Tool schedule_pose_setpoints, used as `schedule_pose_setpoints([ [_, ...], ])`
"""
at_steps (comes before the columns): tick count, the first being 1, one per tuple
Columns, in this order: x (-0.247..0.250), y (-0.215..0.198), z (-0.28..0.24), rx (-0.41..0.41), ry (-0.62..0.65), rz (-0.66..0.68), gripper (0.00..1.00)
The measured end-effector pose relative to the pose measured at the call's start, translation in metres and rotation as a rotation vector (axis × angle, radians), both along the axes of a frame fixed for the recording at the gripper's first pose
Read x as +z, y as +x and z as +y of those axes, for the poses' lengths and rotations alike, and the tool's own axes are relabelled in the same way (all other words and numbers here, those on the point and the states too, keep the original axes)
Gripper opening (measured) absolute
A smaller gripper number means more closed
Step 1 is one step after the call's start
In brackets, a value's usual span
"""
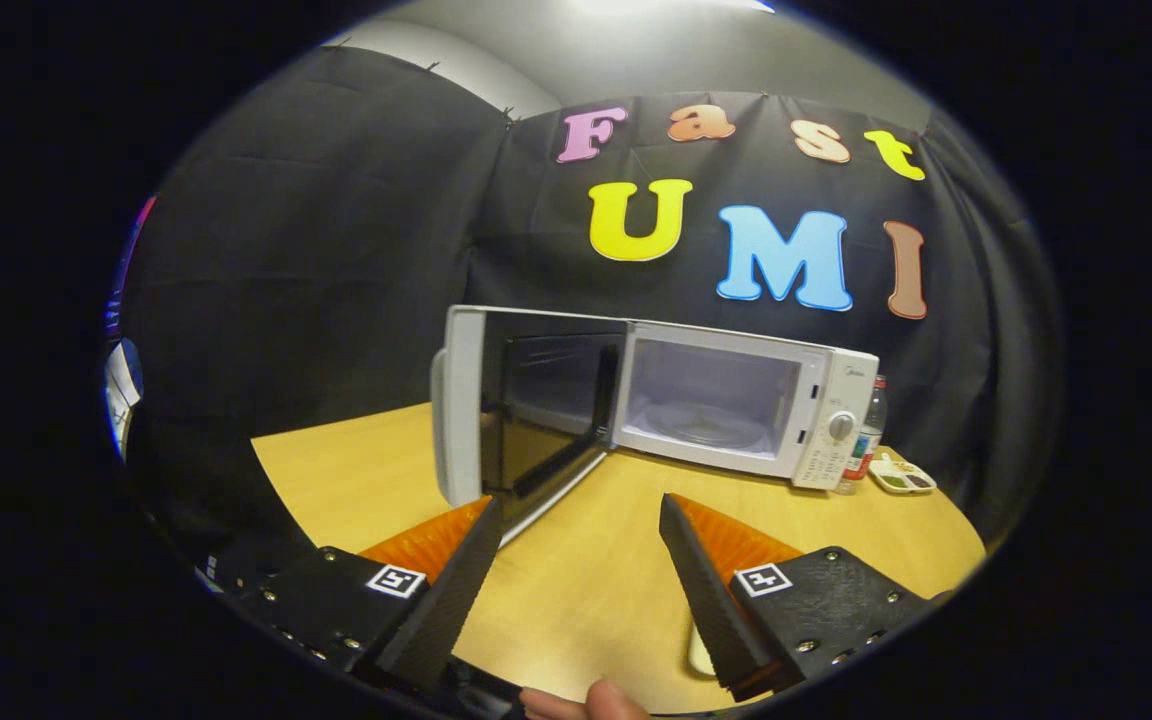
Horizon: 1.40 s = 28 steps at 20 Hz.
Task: Open the microwave, put the food inside, and close the microwave door.
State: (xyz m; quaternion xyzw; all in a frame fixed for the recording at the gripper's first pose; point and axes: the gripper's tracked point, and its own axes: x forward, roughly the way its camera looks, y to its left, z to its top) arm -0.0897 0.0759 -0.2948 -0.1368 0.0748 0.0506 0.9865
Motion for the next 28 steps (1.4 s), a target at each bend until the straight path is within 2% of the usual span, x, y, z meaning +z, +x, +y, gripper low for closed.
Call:
schedule_pose_setpoints([
  [3, -0.016, -0.005, -0.069, -0.053, -0.037, 0.064, 0.97],
  [5, -0.036, -0.006, -0.093, -0.045, -0.007, 0.146, 0.97],
  [9, -0.057, -0.003, -0.134, -0.118, 0.066, 0.228, 0.97],
  [16, -0.098, 0.005, -0.153, -0.16, 0.055, 0.332, 0.97],
  [18, -0.1, 0.005, -0.15, -0.147, 0.095, 0.336, 0.97],
  [20, -0.099, 0.007, -0.151, -0.148, 0.161, 0.345, 0.89],
  [22, -0.091, 0.005, -0.148, -0.142, 0.216, 0.342, 0.77],
  [28, -0.041, 0.032, -0.138, -0.108, 0.226, 0.268, 0.77],
])
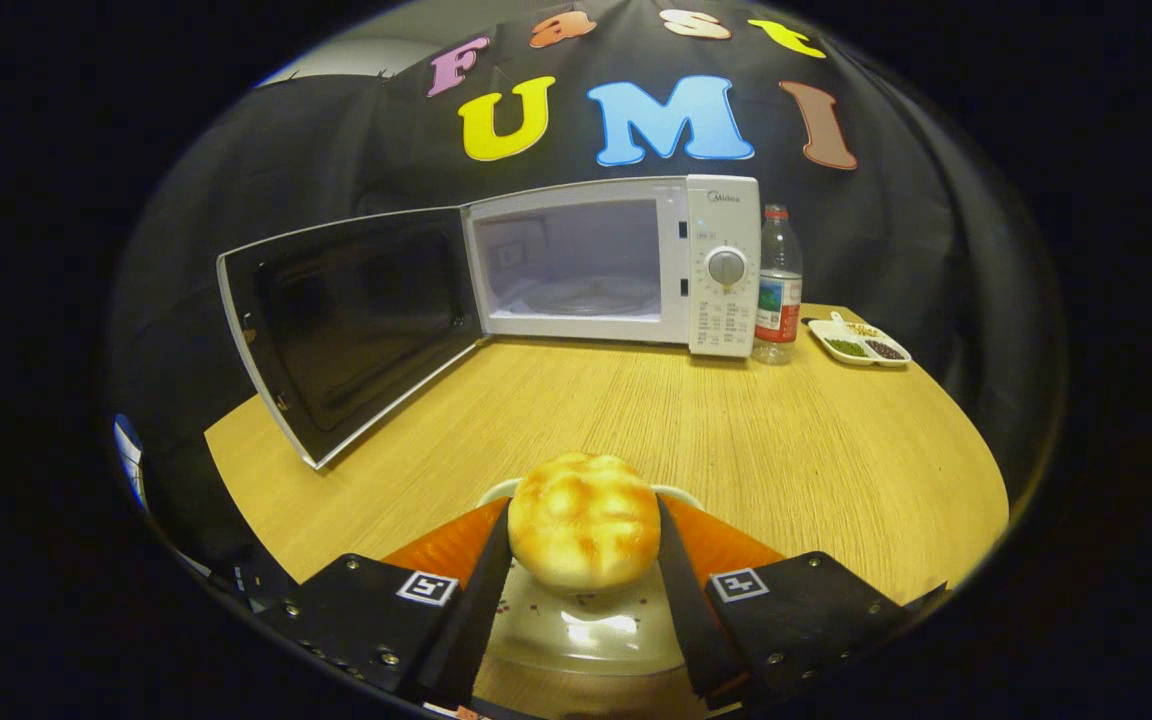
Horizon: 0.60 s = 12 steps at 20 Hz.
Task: Open the microwave, put the food inside, and close the microwave door.
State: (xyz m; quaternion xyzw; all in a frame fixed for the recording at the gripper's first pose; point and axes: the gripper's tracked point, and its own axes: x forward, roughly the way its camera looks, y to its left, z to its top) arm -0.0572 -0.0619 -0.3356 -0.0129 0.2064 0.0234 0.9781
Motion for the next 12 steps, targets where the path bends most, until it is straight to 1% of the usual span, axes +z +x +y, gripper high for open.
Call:
schedule_pose_setpoints([
  [2, 0.019, 0.02, 0.006, 0.014, -0.006, -0.027, 0.77],
  [5, 0.043, 0.054, 0.013, 0.012, -0.009, -0.06, 0.77],
  [8, 0.059, 0.093, 0.024, -0.017, 0.026, -0.083, 0.77],
  [10, 0.069, 0.122, 0.028, -0.061, 0.047, -0.103, 0.77],
  [12, 0.072, 0.152, 0.03, -0.097, 0.036, -0.112, 0.77],
])
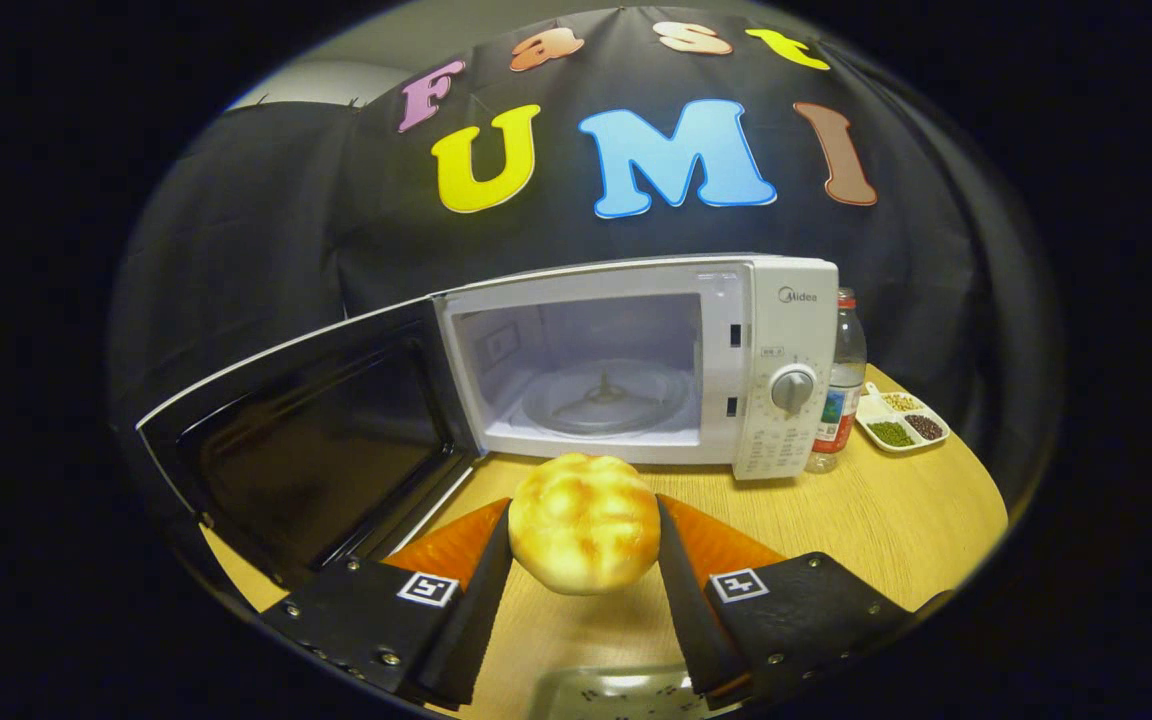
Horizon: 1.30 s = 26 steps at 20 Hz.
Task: Open the microwave, put the food inside, and close the microwave door.
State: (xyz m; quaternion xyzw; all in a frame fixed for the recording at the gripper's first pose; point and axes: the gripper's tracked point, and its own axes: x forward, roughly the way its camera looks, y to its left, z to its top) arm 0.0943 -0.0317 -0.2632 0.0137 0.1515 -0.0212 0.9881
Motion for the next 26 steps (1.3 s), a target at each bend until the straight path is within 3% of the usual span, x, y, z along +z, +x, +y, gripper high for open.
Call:
schedule_pose_setpoints([
  [4, 0.002, 0.054, -0.001, -0.045, -0.012, -0.022, 0.77],
  [10, -0.009, 0.118, -0.013, -0.132, 0.085, -0.042, 0.77],
  [15, -0.014, 0.159, -0.012, -0.182, 0.208, -0.095, 0.76],
  [19, -0.013, 0.192, -0.011, -0.213, 0.207, -0.142, 0.77],
  [24, -0.018, 0.215, -0.001, -0.243, 0.412, -0.165, 0.77],
  [26, -0.021, 0.221, 0.001, -0.262, 0.416, -0.177, 0.77],
])
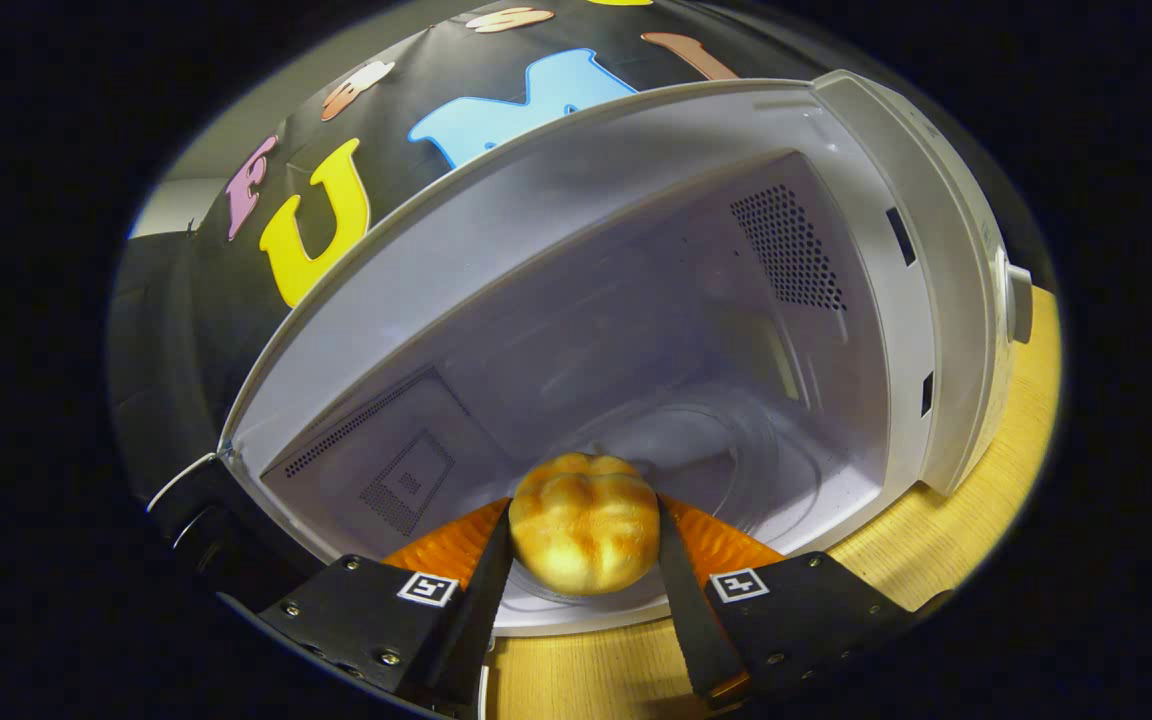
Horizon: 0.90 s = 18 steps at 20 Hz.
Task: Open the microwave, put the food inside, and close the microwave door.
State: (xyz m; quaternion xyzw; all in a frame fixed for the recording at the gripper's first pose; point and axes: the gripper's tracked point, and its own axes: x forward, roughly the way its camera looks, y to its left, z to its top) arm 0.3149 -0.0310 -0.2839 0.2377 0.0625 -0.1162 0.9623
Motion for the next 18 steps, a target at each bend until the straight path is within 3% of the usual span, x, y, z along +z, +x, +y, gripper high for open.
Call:
schedule_pose_setpoints([
  [4, -0.01, 0.006, 0.009, 0.022, 0.033, 0.008, 0.77],
  [7, -0.013, 0.009, 0.012, 0.044, 0.088, 0.003, 0.84],
  [14, -0.009, 0.011, 0.007, 0.045, 0.086, -0.012, 0.96],
  [18, -0.005, 0.005, 0.01, 0.063, 0.101, -0.004, 0.96],
])
